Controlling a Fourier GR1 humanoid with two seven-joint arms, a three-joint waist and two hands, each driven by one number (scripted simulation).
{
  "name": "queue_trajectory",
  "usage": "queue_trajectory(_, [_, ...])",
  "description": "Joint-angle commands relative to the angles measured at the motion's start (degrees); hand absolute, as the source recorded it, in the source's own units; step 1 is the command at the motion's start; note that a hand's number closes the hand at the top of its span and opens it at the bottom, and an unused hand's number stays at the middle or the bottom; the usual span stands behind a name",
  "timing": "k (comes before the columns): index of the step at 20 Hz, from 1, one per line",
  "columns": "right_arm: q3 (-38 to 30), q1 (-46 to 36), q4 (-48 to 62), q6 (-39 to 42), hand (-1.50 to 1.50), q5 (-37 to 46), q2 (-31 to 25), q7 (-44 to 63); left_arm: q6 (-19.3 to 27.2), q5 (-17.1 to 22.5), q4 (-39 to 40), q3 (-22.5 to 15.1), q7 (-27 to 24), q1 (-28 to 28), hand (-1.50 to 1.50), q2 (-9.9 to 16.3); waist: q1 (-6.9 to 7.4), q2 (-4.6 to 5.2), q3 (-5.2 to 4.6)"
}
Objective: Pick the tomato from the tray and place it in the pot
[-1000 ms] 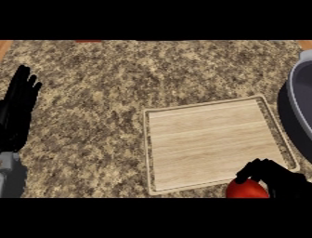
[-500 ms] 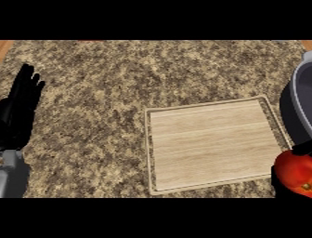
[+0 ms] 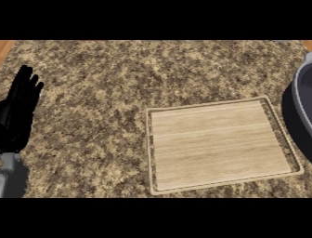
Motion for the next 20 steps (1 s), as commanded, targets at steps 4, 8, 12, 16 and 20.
queue_trajectory(4, [-8.56,-4.11,20.06,-4.94,1.5,-3.91,-3.95,-15.73,1.03,-1.62,1.53,-1.12,0.59,-2.67,0.0,-1.02,0.46,0.29,-0.02])
queue_trajectory(8, [-11.36,-5.3,27.17,-9.03,1.5,8.28,-13.19,-17.11,-1.3,0.63,2.24,0.71,1.6,-4.17,0.0,1.36,1.33,0.79,0.03])
queue_trajectory(12, [-8.73,-13.62,40.61,-12.99,1.5,12.16,-14.85,-18.24,-1.49,1.17,-0.61,0.04,2.59,-2.14,0.0,0.2,1.35,0.29,-0.03])
queue_trajectory(16, [-8.97,-17.62,57.85,-20.13,1.5,11.61,-14.8,-27.82,-0.01,-0.77,1.59,-0.01,1.84,-3.42,0.0,-0.35,1.06,0.3,-0.01])
queue_trajectory(20, [-10.59,-22.7,69.36,-17.8,1.5,7.39,-14.32,-28.41,-0.69,-0.57,3.74,0.38,-0.08,-4.56,0.0,-0.29,1.35,0.51,0.02])
